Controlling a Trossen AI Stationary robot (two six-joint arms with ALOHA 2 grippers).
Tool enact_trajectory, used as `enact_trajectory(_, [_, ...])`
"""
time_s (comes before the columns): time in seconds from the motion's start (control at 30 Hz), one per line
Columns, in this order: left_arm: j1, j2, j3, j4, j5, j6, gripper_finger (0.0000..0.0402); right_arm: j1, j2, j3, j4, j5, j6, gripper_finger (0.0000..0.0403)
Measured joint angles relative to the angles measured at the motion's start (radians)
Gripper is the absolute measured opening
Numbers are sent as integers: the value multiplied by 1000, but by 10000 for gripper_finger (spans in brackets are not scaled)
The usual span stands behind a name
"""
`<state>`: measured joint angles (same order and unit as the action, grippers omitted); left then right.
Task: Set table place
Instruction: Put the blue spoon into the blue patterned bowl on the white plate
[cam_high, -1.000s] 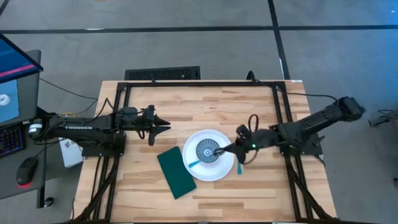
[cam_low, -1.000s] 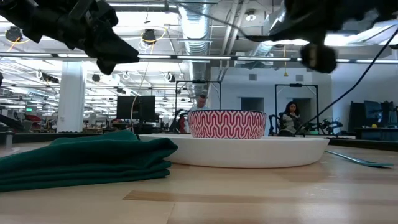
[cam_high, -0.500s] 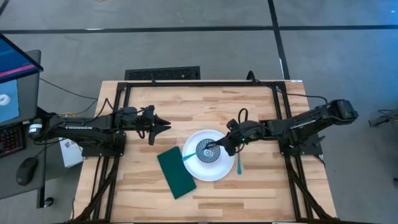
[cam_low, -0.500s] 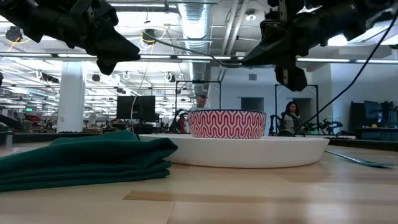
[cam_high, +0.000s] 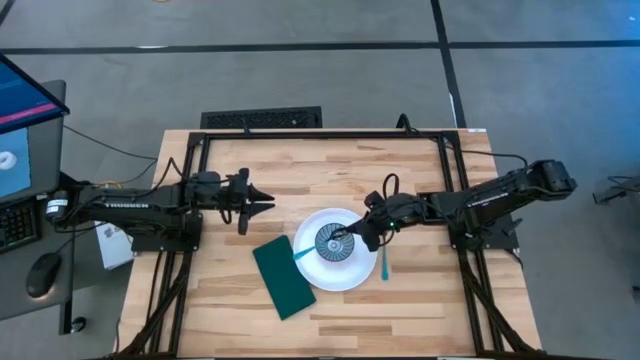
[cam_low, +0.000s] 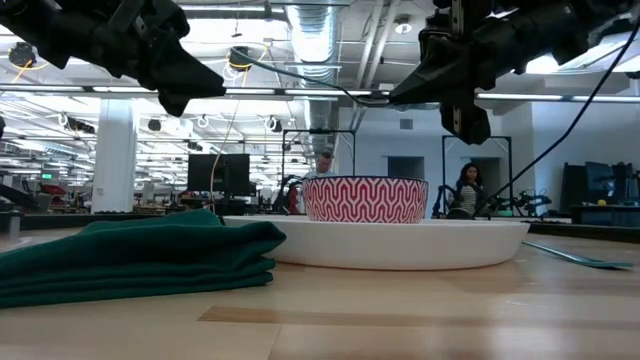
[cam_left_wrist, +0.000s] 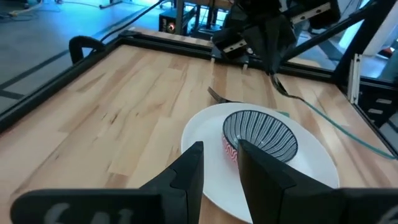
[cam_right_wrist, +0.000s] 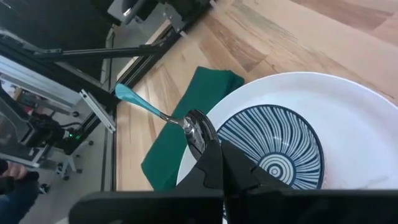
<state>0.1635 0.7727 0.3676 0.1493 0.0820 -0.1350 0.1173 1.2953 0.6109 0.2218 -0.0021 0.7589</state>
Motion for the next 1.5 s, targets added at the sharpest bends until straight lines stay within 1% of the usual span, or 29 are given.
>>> enact_trajectory(0.13, [0, 0, 0, 0, 54, 0, 91, -3, 0, 0, 0, 0, -1, 9])
enact_trajectory(0.27, [0, 0, 0, 2, 118, 17, 118, -3, 0, 0, 0, 0, -3, 9])
enact_trajectory(0.4, [0, 0, 0, 2, 121, 34, 155, -3, 0, 0, 0, 0, -9, 9])
enact_trajectory(0.53, [0, 0, 0, -43, 118, 67, 184, -4, 0, 0, 0, 8, -11, 9])
enact_trajectory(0.73, [0, 0, 0, -77, 118, -122, 197, -33, 0, 0, 0, 30, -23, 9])
enact_trajectory(0.93, [1, 0, 0, -78, 40, -212, 197, -76, 2, 0, 4, 60, -53, 9])
enact_trajectory(1.1, [11, 0, 31, -53, 97, -391, 197, -106, 2, 0, 7, 79, -62, 9])
enact_trajectory(1.23, [11, 1, 66, -51, 96, -523, 197, -122, 2, 0, 48, 79, -70, 9])
enact_trajectory(1.37, [11, 32, 88, -55, 75, -645, 197, -139, 2, 6, 89, 79, -89, 9])
enact_trajectory(1.5, [11, 100, 105, -44, 70, -707, 197, -162, 2, 25, 87, 82, -114, 9])
